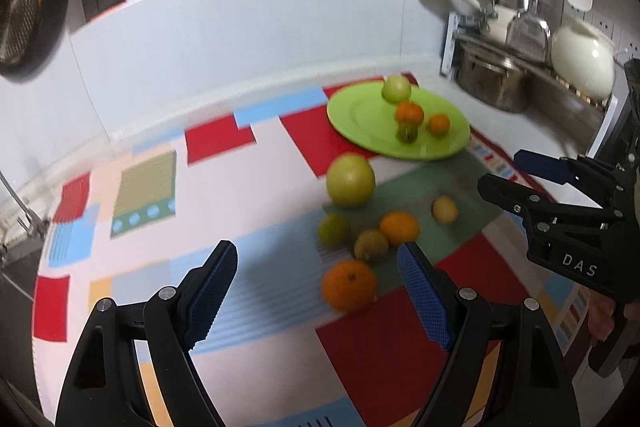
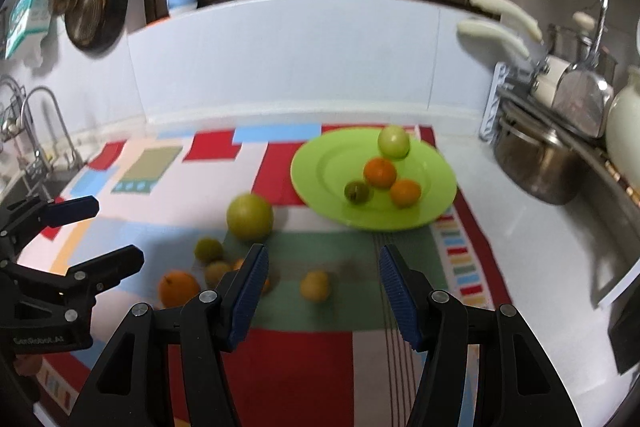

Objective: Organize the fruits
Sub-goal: 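Move both tools back toward the remaining fruits, then grasp a small brown-yellow fruit with the right tool while the left tool grasps a mandarin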

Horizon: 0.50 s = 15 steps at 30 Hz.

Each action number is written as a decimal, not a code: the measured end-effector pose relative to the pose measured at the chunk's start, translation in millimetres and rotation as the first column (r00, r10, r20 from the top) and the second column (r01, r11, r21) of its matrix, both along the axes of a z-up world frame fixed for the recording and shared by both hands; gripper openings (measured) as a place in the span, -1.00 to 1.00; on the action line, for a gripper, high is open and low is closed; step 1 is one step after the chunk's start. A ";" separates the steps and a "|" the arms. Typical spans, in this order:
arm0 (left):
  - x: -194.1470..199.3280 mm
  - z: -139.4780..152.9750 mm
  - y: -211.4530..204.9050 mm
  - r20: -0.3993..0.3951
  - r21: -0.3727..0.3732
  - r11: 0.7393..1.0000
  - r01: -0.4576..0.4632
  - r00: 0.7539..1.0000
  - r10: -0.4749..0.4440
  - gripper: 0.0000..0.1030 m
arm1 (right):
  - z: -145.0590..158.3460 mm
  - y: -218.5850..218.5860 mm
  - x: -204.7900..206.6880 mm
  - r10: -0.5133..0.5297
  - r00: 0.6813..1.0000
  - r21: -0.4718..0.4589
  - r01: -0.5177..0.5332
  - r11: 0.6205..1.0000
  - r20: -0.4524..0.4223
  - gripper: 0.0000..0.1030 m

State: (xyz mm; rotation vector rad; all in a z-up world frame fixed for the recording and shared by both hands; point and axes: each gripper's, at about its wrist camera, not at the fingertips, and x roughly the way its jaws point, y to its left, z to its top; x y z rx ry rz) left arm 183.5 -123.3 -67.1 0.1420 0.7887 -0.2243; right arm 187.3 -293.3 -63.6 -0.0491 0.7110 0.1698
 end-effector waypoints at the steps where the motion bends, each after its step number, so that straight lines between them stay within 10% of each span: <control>1: 0.7 -3.0 -0.7 -0.010 0.002 1.000 0.000 1.000 0.000 0.60 | -4.2 0.0 1.0 0.005 1.000 -0.004 -0.005 1.000 -0.013 0.13; 15: 22.4 -49.9 -5.4 -0.169 -0.034 0.999 0.005 0.985 -0.011 0.26 | -50.7 0.0 28.0 0.040 0.987 0.009 -0.040 0.999 -0.158 -0.09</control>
